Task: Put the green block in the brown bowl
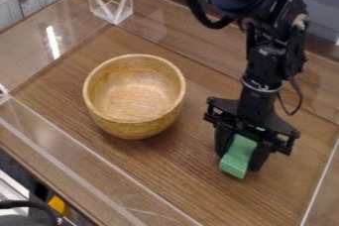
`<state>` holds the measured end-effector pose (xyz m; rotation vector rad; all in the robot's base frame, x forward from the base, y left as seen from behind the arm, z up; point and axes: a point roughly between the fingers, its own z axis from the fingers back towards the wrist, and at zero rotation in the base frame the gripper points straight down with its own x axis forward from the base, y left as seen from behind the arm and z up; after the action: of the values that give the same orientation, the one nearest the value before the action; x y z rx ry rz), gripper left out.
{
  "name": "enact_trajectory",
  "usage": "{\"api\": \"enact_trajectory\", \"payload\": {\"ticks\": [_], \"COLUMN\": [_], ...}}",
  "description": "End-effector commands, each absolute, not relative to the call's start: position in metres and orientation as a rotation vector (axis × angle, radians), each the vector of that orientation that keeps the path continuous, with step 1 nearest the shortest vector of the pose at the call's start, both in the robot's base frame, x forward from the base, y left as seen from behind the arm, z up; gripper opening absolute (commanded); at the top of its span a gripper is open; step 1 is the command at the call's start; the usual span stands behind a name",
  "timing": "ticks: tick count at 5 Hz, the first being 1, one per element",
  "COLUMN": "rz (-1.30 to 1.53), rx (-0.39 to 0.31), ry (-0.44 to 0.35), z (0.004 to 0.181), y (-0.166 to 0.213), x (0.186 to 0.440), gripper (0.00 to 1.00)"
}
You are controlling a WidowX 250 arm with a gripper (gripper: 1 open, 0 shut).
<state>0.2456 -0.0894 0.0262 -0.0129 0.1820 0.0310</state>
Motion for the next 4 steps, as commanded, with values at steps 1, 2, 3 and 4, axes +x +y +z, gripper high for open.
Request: {"api": "enact_trajectory", "payload": {"ticks": [1, 2, 3, 4], "rz": [0.056, 0.084, 0.081, 0.08], "rx": [-0.03, -0.031, -0.028, -0.027], "ry": [0.119, 0.119, 0.118, 0.097], "z": [0.047, 0.053, 0.066, 0.087], "y": [-0.089, -0.087, -0.095, -0.1], "x": [0.252, 0.248, 0.248, 0.249], "gripper": [0.0, 0.0, 0.0, 0.0]}}
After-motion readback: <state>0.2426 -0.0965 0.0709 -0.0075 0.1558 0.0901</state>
